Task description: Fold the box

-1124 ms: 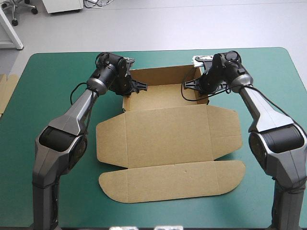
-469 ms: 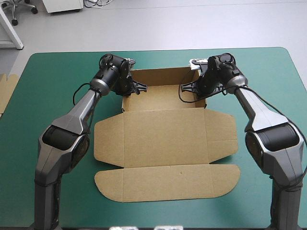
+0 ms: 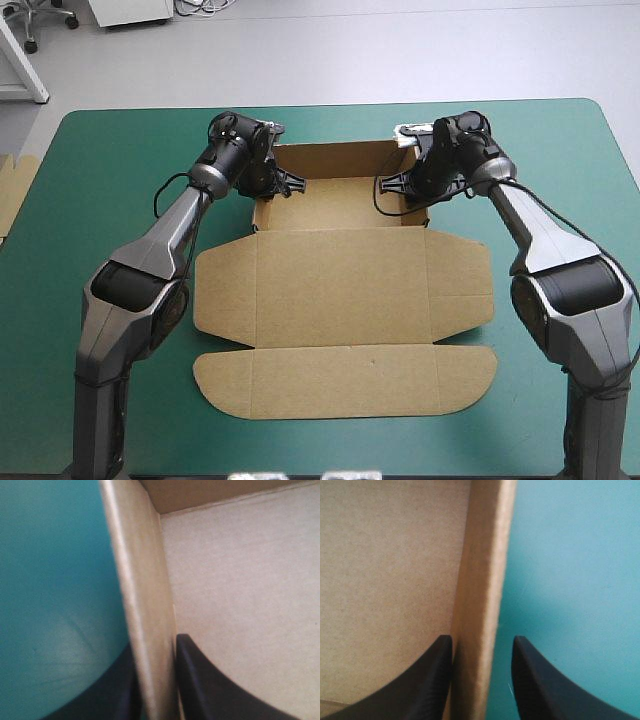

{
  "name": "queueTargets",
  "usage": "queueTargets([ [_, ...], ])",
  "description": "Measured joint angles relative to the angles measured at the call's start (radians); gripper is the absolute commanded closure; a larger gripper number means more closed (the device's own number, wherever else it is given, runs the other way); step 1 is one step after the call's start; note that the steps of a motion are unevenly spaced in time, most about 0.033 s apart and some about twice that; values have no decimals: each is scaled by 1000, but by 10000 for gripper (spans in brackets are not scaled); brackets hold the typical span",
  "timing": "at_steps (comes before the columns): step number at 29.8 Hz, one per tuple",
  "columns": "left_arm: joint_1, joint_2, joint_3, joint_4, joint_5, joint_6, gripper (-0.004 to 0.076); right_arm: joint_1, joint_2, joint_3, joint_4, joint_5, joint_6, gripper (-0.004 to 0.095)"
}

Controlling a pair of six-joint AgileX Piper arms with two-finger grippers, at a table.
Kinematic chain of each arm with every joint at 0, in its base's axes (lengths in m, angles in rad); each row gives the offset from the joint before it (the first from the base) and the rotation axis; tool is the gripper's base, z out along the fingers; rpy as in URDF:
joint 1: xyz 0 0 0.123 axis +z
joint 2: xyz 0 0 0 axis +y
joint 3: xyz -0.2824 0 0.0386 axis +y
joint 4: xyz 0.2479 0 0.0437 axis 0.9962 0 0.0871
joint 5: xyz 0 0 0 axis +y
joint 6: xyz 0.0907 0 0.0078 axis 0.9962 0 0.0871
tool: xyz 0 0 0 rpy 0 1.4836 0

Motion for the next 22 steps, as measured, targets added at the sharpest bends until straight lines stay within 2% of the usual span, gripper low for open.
queueTargets([
  [1,0,1,0,4,0,5,297,0,0,0,-3,0,0,462],
  [3,2,1,0,8,0,11,202,0,0,0,-5,0,0,463],
  [5,2,0,0,8,-2,14,155,0,-2,0,-6,0,0,463],
  [15,2,-97,0,-8,-19,16,155,0,-77,-19,-9,7,0,463],
  [22,-26,-233,9,46,-51,19,191,3,-215,-17,-30,8,-15,463],
])
